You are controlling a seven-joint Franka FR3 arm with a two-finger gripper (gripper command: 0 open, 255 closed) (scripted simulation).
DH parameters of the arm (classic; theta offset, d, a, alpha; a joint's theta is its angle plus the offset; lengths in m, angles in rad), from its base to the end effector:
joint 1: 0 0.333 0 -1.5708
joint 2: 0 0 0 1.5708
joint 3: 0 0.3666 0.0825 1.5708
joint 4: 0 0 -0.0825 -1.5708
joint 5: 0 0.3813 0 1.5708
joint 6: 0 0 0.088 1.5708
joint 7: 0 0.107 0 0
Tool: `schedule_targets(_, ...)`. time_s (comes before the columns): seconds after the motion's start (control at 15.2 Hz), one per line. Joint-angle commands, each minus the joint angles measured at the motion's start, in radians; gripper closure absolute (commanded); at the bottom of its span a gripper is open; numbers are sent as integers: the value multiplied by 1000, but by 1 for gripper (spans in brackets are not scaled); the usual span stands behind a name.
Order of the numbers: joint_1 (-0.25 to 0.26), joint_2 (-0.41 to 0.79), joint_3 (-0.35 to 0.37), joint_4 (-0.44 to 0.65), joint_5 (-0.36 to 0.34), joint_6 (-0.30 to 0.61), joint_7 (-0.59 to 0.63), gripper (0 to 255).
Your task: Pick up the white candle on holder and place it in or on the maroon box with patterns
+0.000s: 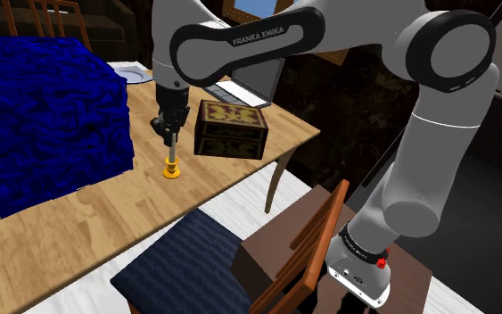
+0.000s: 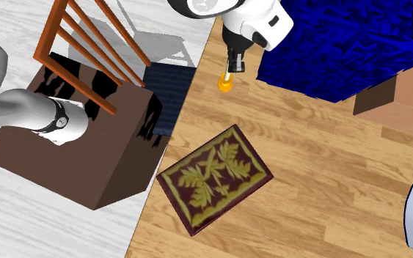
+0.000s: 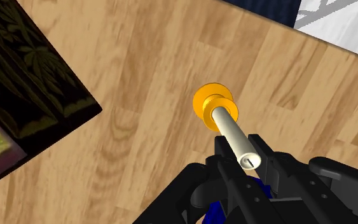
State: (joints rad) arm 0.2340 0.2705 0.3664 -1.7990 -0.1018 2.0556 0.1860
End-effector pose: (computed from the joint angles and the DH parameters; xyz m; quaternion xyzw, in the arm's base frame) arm 0.5390 0.3387 0.4562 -0.9749 -0.2227 -0.0015 0.0037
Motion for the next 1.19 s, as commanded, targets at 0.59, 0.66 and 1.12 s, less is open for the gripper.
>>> schedule_targets(0.59,-3,-42,6,96,20,-135,-13,255)
schedule_targets(0.66,-3,-44,6,106,21,-147,-14,255)
schedule_targets(1.12,-2,-54,9,187,27,-238,-18,255)
